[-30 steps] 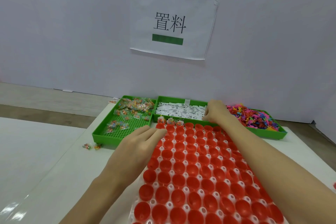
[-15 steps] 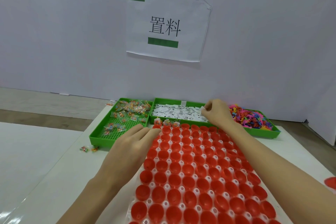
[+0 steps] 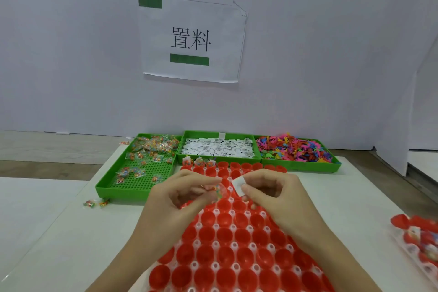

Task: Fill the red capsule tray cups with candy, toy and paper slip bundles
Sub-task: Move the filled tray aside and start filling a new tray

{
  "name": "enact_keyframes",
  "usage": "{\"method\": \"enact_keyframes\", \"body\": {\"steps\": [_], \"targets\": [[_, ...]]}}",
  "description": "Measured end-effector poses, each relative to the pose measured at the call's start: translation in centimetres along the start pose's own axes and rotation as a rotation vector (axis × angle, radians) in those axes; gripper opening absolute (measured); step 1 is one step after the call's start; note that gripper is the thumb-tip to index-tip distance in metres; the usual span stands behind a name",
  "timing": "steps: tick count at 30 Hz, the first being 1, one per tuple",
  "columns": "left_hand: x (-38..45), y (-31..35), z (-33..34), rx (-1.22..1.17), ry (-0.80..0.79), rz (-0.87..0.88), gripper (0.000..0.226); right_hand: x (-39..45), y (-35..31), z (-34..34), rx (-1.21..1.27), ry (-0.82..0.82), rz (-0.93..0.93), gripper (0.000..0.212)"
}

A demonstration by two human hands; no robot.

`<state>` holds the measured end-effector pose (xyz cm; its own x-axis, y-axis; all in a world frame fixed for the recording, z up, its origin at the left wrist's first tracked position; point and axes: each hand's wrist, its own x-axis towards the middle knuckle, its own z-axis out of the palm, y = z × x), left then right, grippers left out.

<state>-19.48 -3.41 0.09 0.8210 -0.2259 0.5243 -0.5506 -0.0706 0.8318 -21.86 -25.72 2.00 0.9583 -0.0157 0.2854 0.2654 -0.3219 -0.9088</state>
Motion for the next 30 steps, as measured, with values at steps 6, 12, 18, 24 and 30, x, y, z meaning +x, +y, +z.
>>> {"method": "enact_keyframes", "body": {"steps": [6,12,18,24,30], "targets": [[-0.7,0.5,0.8,-0.073,-0.025,-0.120,0.033,-1.3,-1.8,1.0,0.054,-0.156,-0.015,0.016],[-0.7,0.6,1.0,-0.057,0.002,-0.186,0.026,-1.7,-1.9,0.9,0.014,-0.175,-0.011,0.025],[-1.0,0.7,1.0,-0.016,-0.005,-0.200,0.020,-2.0,-1.7,1.3,-0.004,-0.187,0.080,0.032],[-1.0,1.3,0.9,-0.025,0.029,-0.194,0.017,-1.8,-2.1,1.0,0.177,-0.208,0.220,0.026],[-0.9,1.3,0.6,-0.071,0.015,-0.223,0.014,3.4,-0.7,-2.7,-0.108,-0.046,0.190,0.022]]}}
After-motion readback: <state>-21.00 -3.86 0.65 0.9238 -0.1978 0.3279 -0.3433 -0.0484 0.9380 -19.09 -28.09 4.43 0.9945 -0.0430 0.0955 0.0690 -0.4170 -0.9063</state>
